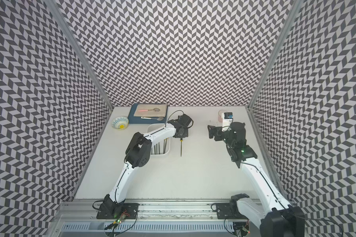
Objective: Take the file tool out of the storage box
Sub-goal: Place the file tool at the center of the board.
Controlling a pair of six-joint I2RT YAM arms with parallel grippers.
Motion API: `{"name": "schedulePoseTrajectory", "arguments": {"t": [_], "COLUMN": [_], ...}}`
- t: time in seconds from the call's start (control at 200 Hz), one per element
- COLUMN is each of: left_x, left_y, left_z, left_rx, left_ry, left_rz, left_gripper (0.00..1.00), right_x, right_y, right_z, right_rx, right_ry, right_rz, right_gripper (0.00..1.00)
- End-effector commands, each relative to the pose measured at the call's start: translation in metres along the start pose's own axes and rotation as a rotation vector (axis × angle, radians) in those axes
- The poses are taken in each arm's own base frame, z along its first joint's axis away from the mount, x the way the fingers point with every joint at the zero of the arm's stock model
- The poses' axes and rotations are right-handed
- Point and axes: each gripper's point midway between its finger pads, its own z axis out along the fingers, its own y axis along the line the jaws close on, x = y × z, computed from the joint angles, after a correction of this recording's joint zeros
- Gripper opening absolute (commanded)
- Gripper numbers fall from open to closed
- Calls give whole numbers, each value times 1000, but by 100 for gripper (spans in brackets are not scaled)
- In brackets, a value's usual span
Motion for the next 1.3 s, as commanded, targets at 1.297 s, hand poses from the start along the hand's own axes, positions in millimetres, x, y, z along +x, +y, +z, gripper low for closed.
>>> {"name": "schedulePoseTrajectory", "arguments": {"t": [1.297], "left_x": [-82], "left_y": [88], "left_z": [-160], "left_rx": [1], "left_ry": [-206], "left_rz": [-4], "left_gripper": [55], "right_x": [-6], "right_y": [7], "right_z": [6], "right_rx": [-35], "right_ry": [-30], "right_rz": [5], "right_gripper": [95]}}
